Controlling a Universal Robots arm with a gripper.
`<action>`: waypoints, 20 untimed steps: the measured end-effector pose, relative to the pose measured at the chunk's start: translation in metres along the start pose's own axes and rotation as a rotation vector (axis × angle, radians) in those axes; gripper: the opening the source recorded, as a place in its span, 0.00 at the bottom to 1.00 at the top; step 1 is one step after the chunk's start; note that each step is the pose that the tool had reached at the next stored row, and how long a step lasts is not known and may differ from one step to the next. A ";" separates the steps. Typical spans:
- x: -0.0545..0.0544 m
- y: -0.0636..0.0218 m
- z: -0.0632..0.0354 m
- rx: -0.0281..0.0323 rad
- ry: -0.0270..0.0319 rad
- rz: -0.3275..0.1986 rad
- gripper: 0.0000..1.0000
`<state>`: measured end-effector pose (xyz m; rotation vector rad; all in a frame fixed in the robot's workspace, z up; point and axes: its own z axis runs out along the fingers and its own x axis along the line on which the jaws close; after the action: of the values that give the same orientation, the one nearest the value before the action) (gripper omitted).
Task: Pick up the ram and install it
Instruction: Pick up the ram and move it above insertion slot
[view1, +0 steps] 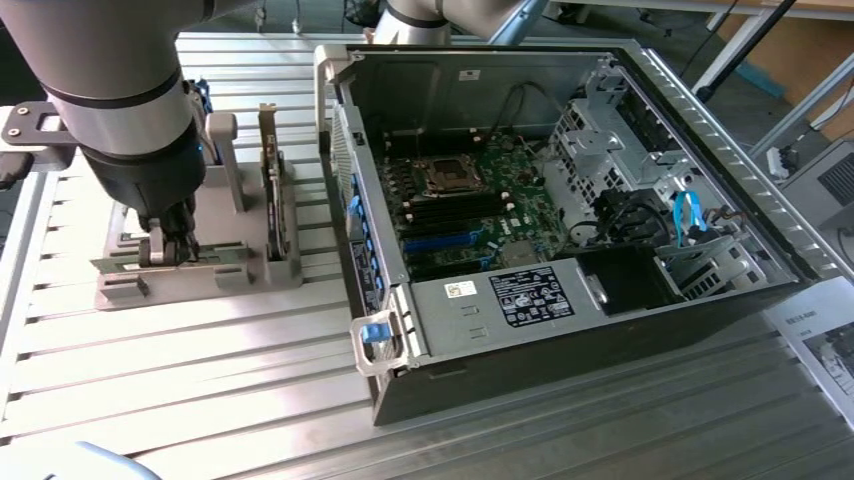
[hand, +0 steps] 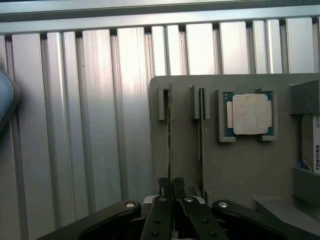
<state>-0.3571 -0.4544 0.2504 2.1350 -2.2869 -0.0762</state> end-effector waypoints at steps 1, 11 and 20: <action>0.000 0.0001 -0.0016 0.0000 0.0000 0.000 0.12; 0.000 0.0008 -0.0183 0.0000 0.0000 0.000 0.12; -0.001 0.0015 -0.0343 0.0001 0.0000 0.000 0.12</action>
<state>-0.3571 -0.4544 0.2848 2.1351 -2.2869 -0.0761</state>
